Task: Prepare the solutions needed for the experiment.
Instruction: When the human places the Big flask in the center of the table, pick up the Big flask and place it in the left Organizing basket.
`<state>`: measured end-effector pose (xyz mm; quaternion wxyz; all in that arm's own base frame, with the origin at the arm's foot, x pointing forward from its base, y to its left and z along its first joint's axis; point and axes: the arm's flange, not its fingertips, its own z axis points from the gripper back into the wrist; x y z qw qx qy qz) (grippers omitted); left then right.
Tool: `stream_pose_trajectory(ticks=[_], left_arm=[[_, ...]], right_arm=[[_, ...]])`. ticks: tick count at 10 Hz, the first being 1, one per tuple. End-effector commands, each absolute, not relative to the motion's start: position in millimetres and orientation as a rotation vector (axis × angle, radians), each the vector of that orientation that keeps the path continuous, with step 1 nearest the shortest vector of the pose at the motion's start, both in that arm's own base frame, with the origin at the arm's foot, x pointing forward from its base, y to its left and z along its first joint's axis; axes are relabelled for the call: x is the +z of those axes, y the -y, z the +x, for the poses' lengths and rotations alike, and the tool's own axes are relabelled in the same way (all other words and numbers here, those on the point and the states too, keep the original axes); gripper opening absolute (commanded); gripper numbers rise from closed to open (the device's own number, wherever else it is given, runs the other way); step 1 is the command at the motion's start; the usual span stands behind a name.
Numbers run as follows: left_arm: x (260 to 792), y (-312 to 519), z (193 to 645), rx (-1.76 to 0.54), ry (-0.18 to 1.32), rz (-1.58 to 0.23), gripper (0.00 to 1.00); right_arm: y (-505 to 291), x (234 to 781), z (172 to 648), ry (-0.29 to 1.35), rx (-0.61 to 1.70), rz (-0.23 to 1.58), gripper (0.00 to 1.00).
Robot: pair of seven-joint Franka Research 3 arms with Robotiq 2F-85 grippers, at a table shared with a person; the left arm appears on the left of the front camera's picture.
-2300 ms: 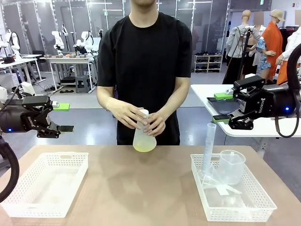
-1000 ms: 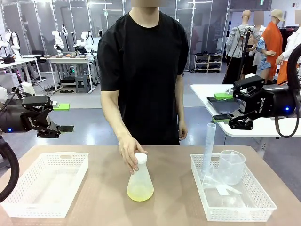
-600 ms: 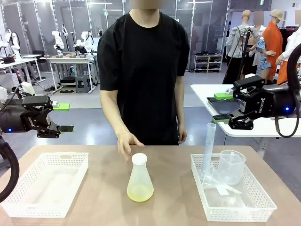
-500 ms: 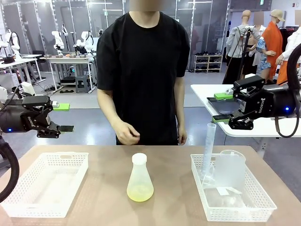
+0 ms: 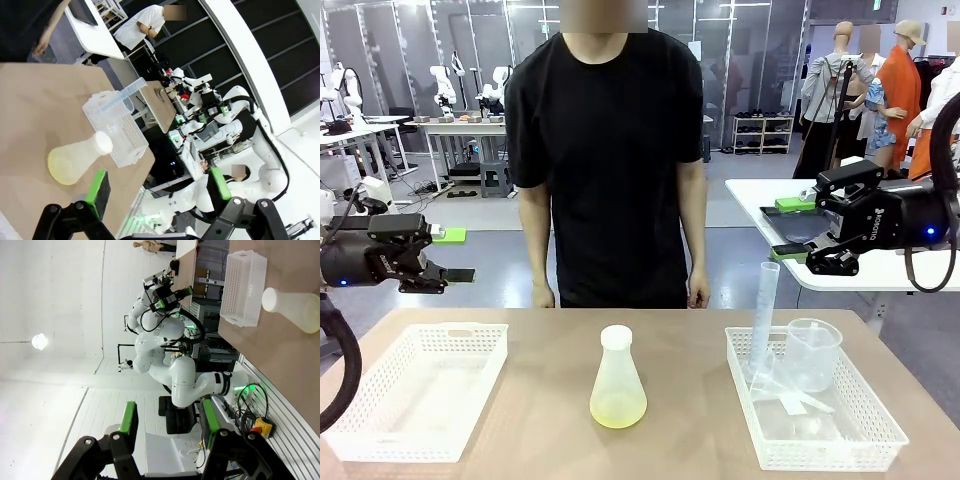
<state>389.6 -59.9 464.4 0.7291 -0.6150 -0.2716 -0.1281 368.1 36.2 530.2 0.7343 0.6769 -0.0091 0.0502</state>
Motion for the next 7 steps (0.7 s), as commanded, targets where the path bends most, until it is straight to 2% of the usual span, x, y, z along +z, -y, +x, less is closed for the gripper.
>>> stream_pose_trajectory(ticks=[1,4,6,7], left_arm=[[455,70,414,-0.478,0.782,-1.266,1.0],[450,84,426,-0.882,1.055,-1.032,1.0],[449,95,433,-0.942,1.146,-0.97,1.0],[452,94,432,-0.942,1.089,-0.961,1.0]], right_arm=[[-35,530,368,0.017,0.116,1.493,0.63],[-35,530,368,0.017,0.116,1.493,0.63],[-35,530,368,0.017,0.116,1.493,0.63],[-35,530,368,0.017,0.116,1.493,0.63]])
